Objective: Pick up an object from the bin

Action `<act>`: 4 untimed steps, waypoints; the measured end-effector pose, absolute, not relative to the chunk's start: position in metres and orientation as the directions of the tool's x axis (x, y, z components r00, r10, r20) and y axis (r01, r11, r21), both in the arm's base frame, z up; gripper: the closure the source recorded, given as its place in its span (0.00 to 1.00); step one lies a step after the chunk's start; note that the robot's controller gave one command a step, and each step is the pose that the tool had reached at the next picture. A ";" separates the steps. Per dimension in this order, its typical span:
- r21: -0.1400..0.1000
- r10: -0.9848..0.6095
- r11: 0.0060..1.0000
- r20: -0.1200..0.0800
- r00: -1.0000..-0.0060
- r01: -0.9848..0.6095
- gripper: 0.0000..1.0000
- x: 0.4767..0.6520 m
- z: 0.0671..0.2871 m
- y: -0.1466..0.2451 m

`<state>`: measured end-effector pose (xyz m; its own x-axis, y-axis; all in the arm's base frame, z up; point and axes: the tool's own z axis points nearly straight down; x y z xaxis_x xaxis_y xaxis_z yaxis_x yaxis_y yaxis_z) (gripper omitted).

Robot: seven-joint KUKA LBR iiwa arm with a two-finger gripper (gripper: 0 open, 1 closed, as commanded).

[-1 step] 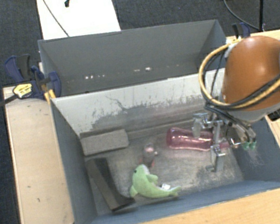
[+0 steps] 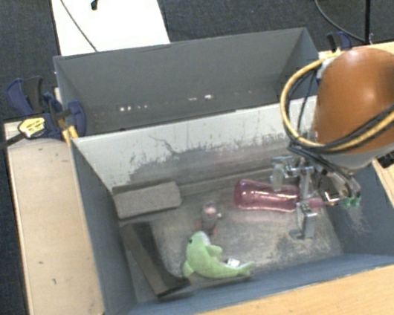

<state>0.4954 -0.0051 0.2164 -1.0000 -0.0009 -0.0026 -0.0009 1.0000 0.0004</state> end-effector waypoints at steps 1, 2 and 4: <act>0.000 0.009 1.000 -0.009 -1.000 0.009 0.00 0.516 0.175 -0.012; 0.000 -0.049 0.999 -0.004 -0.999 -0.049 0.00 0.525 0.130 -0.022; -0.001 -0.072 0.997 -0.012 -0.997 -0.072 0.00 0.565 0.102 -0.036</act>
Offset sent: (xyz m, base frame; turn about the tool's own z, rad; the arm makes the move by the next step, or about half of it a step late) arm 0.0306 -0.0191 -0.0913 -0.0524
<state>0.5646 -0.0361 0.1019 -0.9974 -0.0717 -0.0118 -0.0717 0.9974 -0.0014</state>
